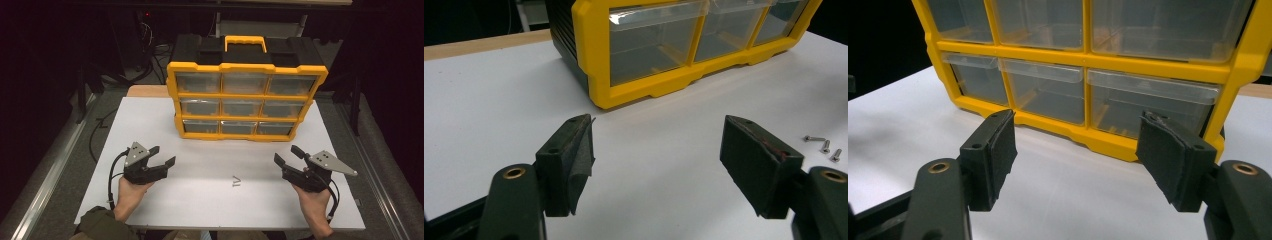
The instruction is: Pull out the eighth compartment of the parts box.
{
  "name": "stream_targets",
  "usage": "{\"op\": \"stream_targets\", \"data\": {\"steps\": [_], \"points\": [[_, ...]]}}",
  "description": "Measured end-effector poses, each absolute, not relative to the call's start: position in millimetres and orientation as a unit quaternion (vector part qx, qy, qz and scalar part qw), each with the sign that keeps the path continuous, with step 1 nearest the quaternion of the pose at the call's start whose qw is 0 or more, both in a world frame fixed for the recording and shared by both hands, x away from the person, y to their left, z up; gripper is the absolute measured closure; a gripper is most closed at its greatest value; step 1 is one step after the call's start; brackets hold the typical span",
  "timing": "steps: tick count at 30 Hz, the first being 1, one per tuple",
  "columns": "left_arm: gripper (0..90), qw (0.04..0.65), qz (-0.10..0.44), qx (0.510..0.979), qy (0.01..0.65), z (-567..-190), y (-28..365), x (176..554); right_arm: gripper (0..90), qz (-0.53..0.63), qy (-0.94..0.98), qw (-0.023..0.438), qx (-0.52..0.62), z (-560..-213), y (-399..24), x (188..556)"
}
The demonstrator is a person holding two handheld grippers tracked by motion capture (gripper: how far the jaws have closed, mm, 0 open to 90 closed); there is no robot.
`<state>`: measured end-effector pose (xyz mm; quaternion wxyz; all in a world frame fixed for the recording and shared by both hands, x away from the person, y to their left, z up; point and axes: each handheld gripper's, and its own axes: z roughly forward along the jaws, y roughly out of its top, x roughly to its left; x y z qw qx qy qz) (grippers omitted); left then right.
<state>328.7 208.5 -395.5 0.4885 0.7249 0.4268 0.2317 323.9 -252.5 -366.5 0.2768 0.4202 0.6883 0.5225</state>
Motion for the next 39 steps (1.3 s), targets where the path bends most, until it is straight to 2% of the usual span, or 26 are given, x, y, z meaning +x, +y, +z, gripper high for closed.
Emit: {"op": "stream_targets", "data": {"steps": [19,26,39], "points": [[30.3,0.489,0.232,0.725,0.426,-395.3,208.8,328.8,36.8,0.528,0.694,0.271,0.408,-363.1,-234.9,341.0],[30.3,0.489,0.231,0.725,0.426,-395.5,208.7,328.9,32.7,0.526,0.696,0.265,0.411,-363.5,-226.0,348.2],[30.4,0.486,0.231,0.728,0.425,-396.0,208.0,329.5,35.6,0.533,0.694,0.254,0.413,-363.2,-213.8,360.6]]}}
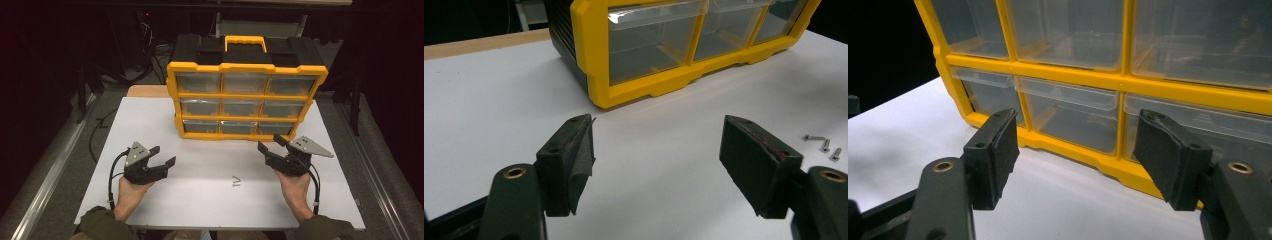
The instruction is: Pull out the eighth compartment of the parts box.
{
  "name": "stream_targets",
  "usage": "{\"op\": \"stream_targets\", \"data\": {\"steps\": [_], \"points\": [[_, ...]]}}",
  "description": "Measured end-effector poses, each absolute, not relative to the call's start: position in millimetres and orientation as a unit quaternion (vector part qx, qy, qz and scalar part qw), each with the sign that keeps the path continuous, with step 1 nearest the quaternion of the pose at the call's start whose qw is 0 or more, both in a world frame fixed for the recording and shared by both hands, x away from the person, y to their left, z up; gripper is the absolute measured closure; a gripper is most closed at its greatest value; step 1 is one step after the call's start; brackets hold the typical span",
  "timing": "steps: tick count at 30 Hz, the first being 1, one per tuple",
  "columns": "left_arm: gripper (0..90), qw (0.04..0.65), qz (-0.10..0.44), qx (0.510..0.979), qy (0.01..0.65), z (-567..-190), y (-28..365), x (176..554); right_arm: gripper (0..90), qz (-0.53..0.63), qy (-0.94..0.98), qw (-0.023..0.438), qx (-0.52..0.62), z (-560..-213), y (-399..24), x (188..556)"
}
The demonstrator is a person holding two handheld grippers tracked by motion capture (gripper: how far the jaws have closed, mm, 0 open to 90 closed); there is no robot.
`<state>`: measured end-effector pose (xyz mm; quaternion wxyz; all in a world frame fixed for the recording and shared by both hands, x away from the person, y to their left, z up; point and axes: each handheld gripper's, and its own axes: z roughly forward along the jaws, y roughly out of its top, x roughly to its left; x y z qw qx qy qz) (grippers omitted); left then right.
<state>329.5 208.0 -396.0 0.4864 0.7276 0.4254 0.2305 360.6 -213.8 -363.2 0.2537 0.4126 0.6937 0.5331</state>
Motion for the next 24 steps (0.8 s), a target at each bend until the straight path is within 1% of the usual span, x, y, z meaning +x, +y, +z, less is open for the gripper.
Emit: {"op": "stream_targets", "data": {"steps": [3,11,24], "points": [[30.5,0.485,0.231,0.728,0.425,-396.1,208.0,329.5,36.1,0.517,0.701,0.263,0.415,-360.5,-208.1,363.2],[30.6,0.483,0.232,0.730,0.425,-396.1,207.7,329.5,35.5,0.508,0.713,0.264,0.406,-357.0,-198.4,371.8],[30.6,0.488,0.231,0.730,0.420,-395.7,207.3,328.6,40.7,0.489,0.729,0.268,0.398,-353.4,-186.5,388.1]]}}
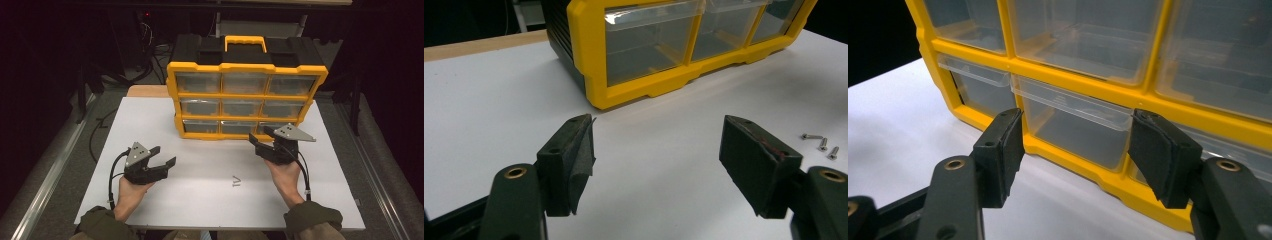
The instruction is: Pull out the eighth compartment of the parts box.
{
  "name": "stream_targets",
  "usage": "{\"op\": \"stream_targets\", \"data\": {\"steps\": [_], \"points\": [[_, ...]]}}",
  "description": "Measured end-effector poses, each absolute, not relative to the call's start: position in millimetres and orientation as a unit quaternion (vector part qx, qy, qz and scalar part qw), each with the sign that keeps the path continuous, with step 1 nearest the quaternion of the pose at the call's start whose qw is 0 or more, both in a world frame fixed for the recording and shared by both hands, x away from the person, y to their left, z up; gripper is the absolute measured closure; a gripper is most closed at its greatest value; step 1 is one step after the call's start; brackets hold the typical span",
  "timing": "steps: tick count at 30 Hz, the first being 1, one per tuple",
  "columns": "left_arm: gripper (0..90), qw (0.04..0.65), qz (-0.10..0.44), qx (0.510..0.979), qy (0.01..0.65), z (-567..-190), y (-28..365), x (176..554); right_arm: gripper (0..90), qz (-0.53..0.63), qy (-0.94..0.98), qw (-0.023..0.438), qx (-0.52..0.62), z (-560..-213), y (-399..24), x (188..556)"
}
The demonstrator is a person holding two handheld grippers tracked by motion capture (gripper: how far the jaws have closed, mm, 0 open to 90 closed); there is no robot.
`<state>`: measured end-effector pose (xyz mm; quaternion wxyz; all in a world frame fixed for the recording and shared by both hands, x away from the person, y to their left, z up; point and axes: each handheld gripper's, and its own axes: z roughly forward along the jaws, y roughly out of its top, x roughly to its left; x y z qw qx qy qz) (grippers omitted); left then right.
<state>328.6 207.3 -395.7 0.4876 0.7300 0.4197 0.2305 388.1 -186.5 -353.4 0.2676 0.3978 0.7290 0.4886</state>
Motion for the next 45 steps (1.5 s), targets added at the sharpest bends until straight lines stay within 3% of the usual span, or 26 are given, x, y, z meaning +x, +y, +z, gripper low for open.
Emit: {"op": "stream_targets", "data": {"steps": [29,45], "points": [[30.6,0.489,0.230,0.729,0.420,-395.5,207.7,328.4,46.4,0.469,0.732,0.295,0.397,-339.7,-158.7,419.3],[30.6,0.483,0.229,0.735,0.418,-396.4,206.2,329.2,45.5,0.421,0.753,0.351,0.364,-344.8,-149.7,424.7]]}}
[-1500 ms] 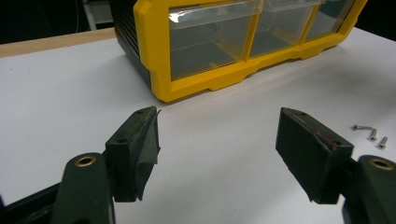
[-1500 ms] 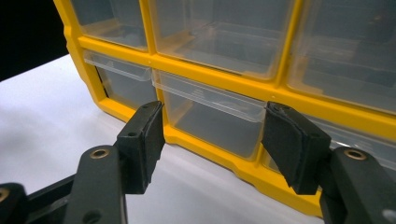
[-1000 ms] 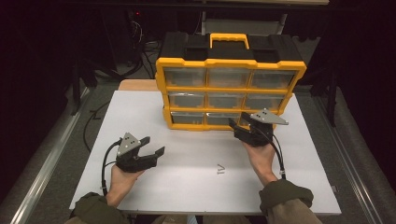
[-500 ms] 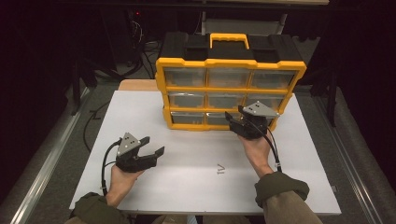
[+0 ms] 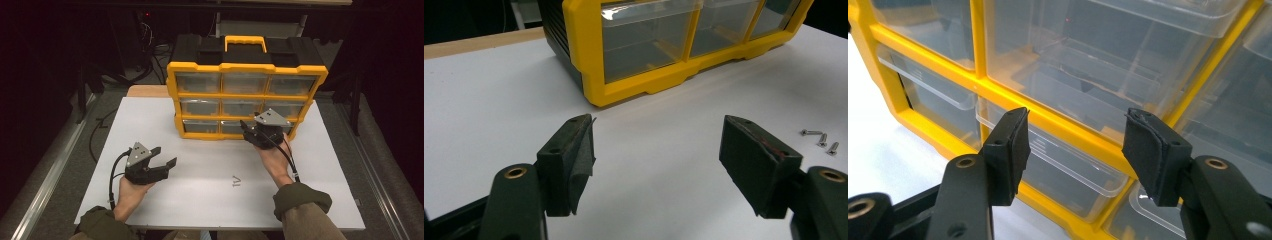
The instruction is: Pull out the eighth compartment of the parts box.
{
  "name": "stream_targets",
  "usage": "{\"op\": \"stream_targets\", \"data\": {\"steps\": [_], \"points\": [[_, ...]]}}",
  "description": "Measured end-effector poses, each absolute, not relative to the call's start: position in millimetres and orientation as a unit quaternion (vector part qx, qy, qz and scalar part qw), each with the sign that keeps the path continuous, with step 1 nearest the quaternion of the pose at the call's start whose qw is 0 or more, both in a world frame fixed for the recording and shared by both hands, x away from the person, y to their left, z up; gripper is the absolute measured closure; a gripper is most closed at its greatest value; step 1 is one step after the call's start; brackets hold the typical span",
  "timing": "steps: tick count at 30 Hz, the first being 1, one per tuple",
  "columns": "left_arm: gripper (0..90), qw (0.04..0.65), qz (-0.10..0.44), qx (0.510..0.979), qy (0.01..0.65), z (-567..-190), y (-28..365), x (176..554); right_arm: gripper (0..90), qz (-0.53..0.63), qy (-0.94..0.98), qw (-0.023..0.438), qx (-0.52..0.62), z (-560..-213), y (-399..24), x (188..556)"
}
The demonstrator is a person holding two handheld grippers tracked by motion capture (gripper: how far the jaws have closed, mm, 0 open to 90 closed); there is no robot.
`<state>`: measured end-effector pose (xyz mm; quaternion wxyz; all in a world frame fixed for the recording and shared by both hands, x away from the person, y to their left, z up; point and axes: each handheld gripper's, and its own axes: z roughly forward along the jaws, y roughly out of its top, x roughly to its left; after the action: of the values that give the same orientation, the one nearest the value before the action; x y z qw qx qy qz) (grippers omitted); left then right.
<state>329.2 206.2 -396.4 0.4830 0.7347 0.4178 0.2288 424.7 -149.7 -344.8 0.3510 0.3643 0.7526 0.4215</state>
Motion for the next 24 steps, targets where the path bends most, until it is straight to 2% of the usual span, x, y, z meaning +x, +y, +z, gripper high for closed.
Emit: {"op": "stream_targets", "data": {"steps": [10,24], "points": [[30.7,0.482,0.230,0.736,0.416,-396.7,205.4,329.1,47.0,0.370,0.779,0.384,0.332,-343.9,-147.2,424.2],[30.8,0.478,0.232,0.738,0.415,-396.7,205.1,329.0,48.6,0.321,0.799,0.397,0.318,-344.8,-146.2,426.2]]}}
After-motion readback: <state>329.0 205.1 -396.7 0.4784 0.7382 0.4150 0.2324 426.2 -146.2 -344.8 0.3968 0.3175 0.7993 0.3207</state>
